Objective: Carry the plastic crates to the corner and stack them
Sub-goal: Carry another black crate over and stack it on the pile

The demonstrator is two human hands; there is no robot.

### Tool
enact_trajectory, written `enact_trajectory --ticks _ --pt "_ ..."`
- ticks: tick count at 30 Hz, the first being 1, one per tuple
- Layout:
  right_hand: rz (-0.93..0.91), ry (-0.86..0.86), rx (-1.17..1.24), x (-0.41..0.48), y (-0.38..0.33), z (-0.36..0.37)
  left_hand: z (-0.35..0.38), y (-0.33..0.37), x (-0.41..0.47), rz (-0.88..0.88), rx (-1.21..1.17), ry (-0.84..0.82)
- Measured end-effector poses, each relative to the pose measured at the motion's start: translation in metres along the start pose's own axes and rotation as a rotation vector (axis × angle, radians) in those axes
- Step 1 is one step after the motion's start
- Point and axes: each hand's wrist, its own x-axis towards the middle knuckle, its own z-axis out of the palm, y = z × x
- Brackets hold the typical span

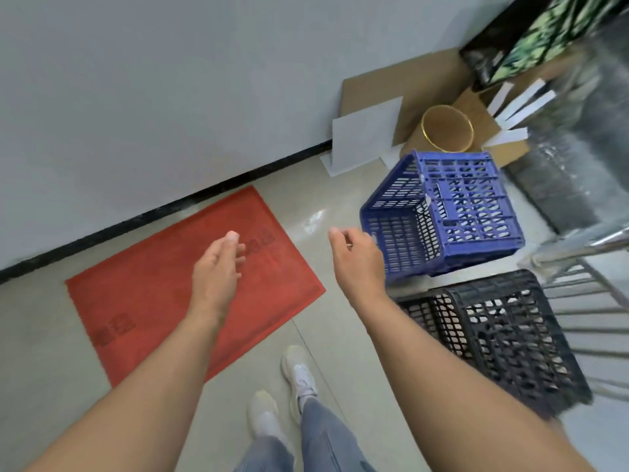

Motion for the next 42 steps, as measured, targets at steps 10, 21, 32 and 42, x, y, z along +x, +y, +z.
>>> enact_trajectory --ticks 10,21,32,42 --pt "0.213 0.216 0.012 -0.051 0.149 -0.056 0.081 -0.067 -0.065 -0.052 0.077 -0.232" --pt "0.335 0.224 0.004 -0.065 0.263 -0.119 0.168 -0.125 -0.132 -0.093 0.132 -0.283" --pt "0.404 0.103 -0.021 -0.069 0.37 -0.117 0.23 -0.185 -0.164 -0.137 0.173 -0.287" --pt "0.384 0.075 -0.199 -0.027 0.398 -0.119 0.274 -0.217 -0.158 -0.166 0.195 -0.308"
